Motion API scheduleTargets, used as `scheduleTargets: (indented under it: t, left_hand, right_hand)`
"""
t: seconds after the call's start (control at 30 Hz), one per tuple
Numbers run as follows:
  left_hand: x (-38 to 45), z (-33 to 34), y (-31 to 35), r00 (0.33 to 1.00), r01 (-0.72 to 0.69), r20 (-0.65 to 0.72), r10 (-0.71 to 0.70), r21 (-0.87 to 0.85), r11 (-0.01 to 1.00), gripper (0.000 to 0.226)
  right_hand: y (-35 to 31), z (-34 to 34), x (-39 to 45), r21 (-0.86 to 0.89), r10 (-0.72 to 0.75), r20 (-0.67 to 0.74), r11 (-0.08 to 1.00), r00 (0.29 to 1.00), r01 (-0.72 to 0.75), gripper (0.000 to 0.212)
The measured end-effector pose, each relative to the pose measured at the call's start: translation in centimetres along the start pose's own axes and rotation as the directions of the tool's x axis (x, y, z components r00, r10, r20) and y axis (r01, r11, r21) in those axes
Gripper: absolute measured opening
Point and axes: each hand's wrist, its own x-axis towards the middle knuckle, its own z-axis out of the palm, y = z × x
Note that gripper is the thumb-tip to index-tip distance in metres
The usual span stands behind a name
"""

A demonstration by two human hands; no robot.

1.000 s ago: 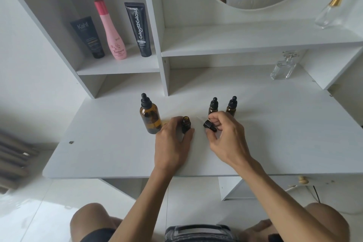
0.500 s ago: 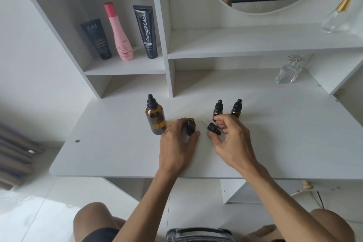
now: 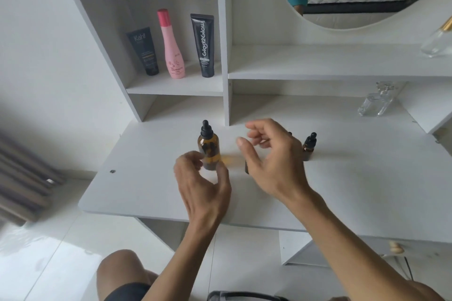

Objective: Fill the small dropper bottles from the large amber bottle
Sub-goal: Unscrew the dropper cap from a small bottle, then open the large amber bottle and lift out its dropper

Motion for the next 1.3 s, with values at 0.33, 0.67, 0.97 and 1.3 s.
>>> scheduleTargets:
  t: [0.33,0.67,0.97,1.3]
  left_hand:
    - [3.3,0.8,-1.8,0.959,0.039,0.284,0.004,-0.146,0.988,0.06]
    - [3.4,0.4,-1.3,0.957,0.033,0.29,0.01,-0.145,0.989,0.046]
    - [3.2,0.2,-1.0,0.951,0.08,0.308,-0.027,-0.161,0.984,0.044]
    - [3.2,0.3,-1.6,0.953,0.062,0.302,-0.009,-0.167,0.984,0.049]
  right_hand:
    - [-1.7,4.7,4.4,0.05,0.084,0.32,0.993,0.944,-0.105,0.035]
    - [-1.5,5.2,4.7,0.03,0.057,0.336,0.997,0.94,-0.071,0.014]
    - [-1.7,4.2,5.5,0.014,0.07,0.431,0.996,0.899,-0.085,0.023]
    - [-2.0,4.3,5.4,0.013,0.067,0.43,0.997,0.9,-0.08,0.03]
